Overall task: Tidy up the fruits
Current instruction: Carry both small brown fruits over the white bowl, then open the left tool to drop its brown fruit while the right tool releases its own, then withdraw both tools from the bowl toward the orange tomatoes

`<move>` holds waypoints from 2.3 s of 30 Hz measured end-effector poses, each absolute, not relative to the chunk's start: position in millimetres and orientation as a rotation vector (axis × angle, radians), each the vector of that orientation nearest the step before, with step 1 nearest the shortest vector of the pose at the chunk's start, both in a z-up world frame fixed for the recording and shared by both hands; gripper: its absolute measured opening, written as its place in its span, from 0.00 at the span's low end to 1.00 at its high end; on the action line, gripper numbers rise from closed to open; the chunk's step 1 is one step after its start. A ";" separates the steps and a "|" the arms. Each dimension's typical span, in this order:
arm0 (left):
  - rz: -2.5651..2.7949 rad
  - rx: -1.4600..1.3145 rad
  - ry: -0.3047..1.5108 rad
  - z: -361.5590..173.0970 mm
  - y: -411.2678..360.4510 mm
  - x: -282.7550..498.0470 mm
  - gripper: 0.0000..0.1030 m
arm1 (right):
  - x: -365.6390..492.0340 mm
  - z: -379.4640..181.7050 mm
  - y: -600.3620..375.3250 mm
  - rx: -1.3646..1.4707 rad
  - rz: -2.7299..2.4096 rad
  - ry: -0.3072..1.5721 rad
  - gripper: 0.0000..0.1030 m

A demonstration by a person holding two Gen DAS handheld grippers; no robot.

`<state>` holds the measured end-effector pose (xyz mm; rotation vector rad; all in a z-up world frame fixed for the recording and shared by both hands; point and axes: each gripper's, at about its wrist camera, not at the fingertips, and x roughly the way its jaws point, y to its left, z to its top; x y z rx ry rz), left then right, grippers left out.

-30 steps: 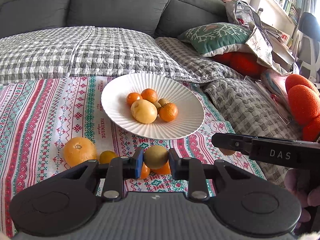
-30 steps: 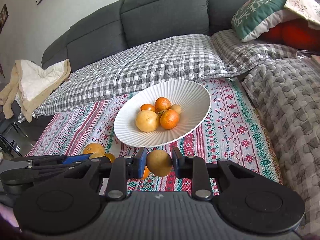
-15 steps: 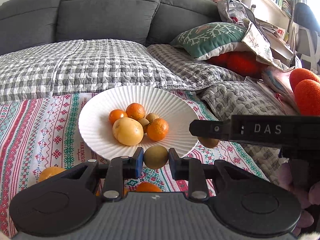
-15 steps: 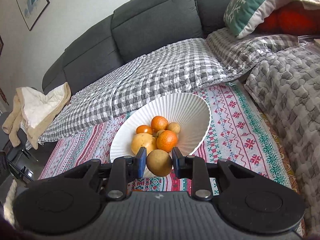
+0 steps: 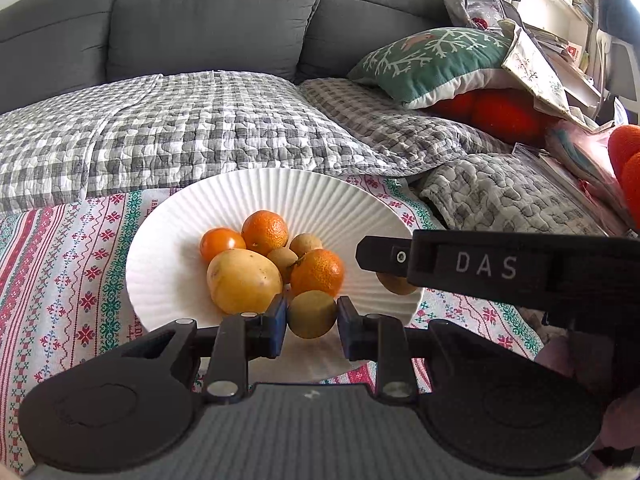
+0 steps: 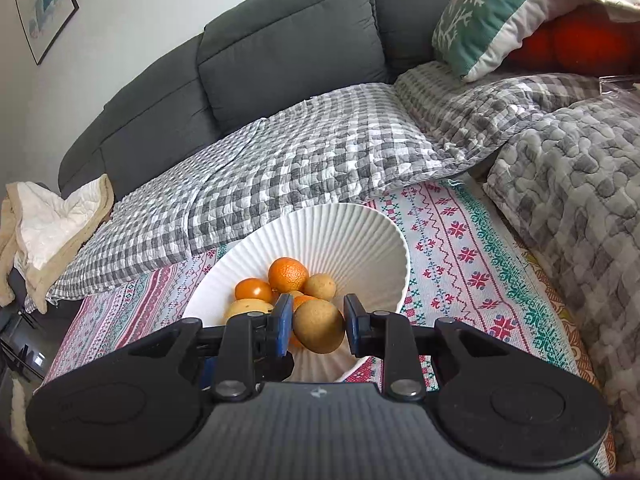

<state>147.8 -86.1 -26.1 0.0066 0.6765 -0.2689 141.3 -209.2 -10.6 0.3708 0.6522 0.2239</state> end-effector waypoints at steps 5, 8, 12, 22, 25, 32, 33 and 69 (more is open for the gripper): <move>-0.256 0.026 0.680 -32.2 -88.4 150.9 0.13 | 142.8 -15.2 -210.3 0.352 0.200 0.661 0.24; -0.253 0.025 0.680 -32.6 -88.4 152.3 0.13 | 142.9 -16.2 -212.4 0.355 0.194 0.663 0.24; -0.250 0.031 0.679 -32.5 -89.6 152.0 0.13 | 142.9 -16.8 -212.3 0.352 0.194 0.667 0.24; -0.239 0.036 0.675 -27.0 -87.7 145.5 0.38 | 139.4 -12.9 -216.5 0.382 0.210 0.668 0.36; -0.242 0.049 0.674 -23.9 -86.5 140.4 0.44 | 134.9 -9.5 -217.6 0.382 0.207 0.673 0.45; -0.247 0.085 0.652 -11.6 -80.5 120.9 0.62 | 117.1 7.8 -215.2 0.356 0.193 0.663 0.64; -0.247 0.095 0.647 -9.5 -79.9 117.3 0.68 | 114.5 10.0 -215.2 0.359 0.192 0.662 0.65; -0.164 0.178 0.778 -10.7 16.7 37.3 0.91 | 19.9 21.9 -186.4 0.096 0.144 0.747 0.99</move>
